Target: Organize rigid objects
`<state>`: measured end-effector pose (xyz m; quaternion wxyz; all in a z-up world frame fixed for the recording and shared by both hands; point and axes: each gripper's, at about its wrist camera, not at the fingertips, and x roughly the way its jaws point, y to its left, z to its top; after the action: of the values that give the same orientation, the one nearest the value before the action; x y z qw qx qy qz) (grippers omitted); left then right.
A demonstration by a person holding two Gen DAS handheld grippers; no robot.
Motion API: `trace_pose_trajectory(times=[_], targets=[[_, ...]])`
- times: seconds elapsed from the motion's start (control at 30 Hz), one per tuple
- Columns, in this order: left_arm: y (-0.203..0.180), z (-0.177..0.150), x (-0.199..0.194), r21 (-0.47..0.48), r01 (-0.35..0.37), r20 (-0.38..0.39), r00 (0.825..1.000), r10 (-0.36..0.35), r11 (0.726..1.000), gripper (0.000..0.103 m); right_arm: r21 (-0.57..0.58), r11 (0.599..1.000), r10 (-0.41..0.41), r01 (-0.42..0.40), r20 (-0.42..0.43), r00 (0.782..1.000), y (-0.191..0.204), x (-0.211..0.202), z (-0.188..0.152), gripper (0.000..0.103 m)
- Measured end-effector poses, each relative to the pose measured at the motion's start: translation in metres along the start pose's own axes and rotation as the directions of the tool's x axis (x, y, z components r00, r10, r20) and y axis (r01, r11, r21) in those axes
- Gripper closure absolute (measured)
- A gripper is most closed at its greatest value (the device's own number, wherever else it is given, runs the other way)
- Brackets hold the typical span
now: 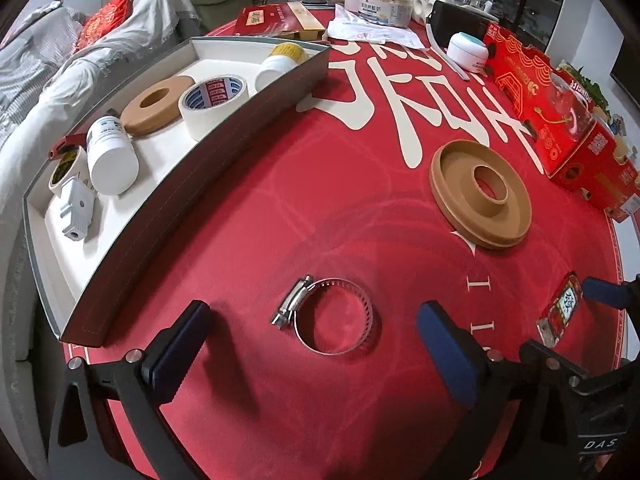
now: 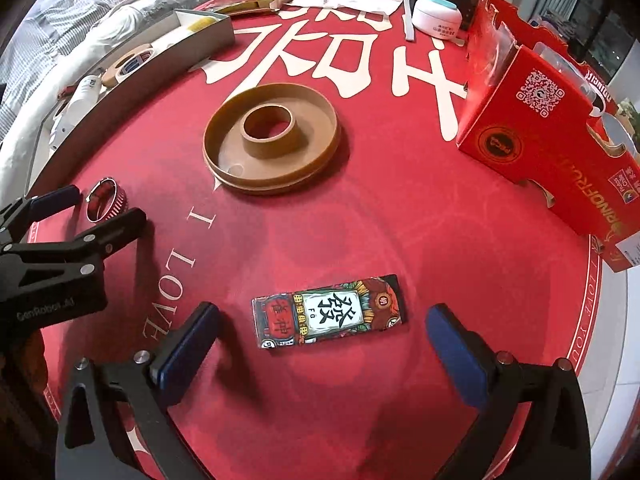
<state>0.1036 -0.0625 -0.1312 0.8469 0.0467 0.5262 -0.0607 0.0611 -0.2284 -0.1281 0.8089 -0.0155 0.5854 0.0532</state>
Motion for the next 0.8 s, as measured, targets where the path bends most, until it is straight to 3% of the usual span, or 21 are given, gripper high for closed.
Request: trace_pose_trajectory(times=[0.13, 0.23, 0.27, 0.3, 0.33, 0.4, 0.57, 0.8], targets=[[-0.003, 0.001, -0.002, 0.017, 0.01, -0.005, 1.0, -0.01, 1.0, 0.007, 0.008, 1.0, -0.004, 0.004, -0.028, 1.0, 0.002, 0.009, 0.01, 0.0], [-0.01, 0.0, -0.009, 0.062, 0.034, 0.003, 0.999, -0.035, 0.998, 0.03, 0.018, 1.0, -0.011, 0.012, -0.048, 0.999, 0.004, 0.012, 0.017, 0.001], [-0.013, -0.001, -0.011, 0.082, 0.043, 0.003, 0.999, -0.043, 0.996, 0.042, 0.02, 1.0, -0.011, 0.012, -0.051, 0.999, 0.004, 0.012, 0.018, 0.002], [-0.014, -0.002, -0.013, 0.093, 0.049, 0.003, 0.999, -0.049, 0.995, 0.055, 0.019, 1.0, -0.01, 0.011, -0.052, 0.999, 0.005, 0.012, 0.021, 0.006], [-0.015, -0.002, -0.015, 0.1, 0.052, 0.0, 0.999, -0.052, 0.994, 0.058, 0.012, 1.0, -0.009, 0.009, -0.051, 0.999, 0.007, 0.01, 0.021, 0.016], [-0.015, -0.005, -0.016, 0.107, 0.053, -0.012, 0.999, -0.052, 0.993, 0.058, -0.004, 1.0, -0.005, 0.005, -0.04, 0.999, 0.013, 0.004, 0.023, 0.031], [-0.008, -0.014, -0.024, 0.066, 0.072, -0.041, 0.997, -0.069, 0.995, 0.058, 0.017, 1.0, -0.011, 0.012, -0.053, 0.999, 0.019, 0.003, 0.022, 0.031], [0.006, -0.029, -0.034, 0.029, 0.07, -0.055, 0.996, -0.068, 0.997, 0.058, 0.088, 0.996, 0.012, -0.006, -0.06, 0.998, 0.025, -0.005, -0.004, 0.031]])
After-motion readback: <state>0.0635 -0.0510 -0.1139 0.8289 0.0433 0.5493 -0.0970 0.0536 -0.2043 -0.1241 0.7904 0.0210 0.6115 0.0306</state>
